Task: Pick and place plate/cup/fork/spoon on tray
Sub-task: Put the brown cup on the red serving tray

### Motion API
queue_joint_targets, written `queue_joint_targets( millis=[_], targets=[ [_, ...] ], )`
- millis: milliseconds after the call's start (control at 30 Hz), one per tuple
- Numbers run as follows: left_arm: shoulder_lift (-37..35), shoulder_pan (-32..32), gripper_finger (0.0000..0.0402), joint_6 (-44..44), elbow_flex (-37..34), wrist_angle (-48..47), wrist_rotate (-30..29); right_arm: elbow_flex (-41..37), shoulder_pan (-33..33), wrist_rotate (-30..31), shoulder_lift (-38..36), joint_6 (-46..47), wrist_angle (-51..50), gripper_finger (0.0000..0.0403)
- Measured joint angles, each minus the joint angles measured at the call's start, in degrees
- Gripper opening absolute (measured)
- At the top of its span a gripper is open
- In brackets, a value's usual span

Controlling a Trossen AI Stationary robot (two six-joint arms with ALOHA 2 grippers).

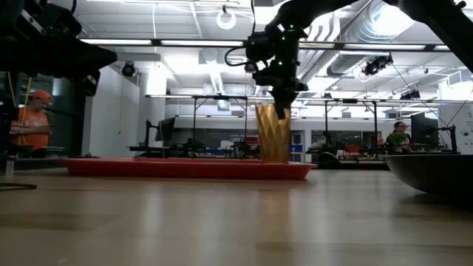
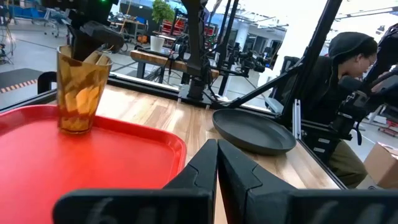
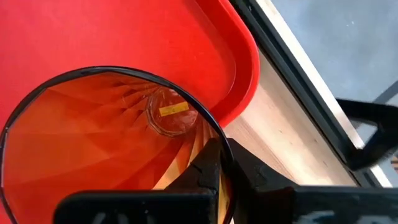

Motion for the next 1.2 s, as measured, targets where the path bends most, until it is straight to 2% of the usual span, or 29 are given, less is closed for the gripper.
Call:
queue_joint_targets(
  millis=[200,433,567,767,1200],
  targets=[
    [0.0,0.0,0.0003,0.0,0.0,0.0,0.0,-0.3,-1.6,0.4,-1.8,-3.0,-2.6,0.0],
    [0.0,0.0,0.0003,0.0,0.0,0.0,0.0,-0.2,-3.9,-5.0,-3.0,-2.1,3.7,0.0],
    [0.0,0.0,0.0003,0.0,0.0,0.0,0.0,-0.2,-5.4,-8.9,-3.0,-0.3,3.9,0.0],
    [0.0,0.0,0.0003,0.0,0.0,0.0,0.0,-0.2,-7.2,-7.3,-2.7,1.3,2.9,0.0],
    [0.0,0.0,0.0003,0.0,0.0,0.0,0.0,-0.2,-7.7,-9.4,-0.1,7.1,2.8,0.0]
  ],
)
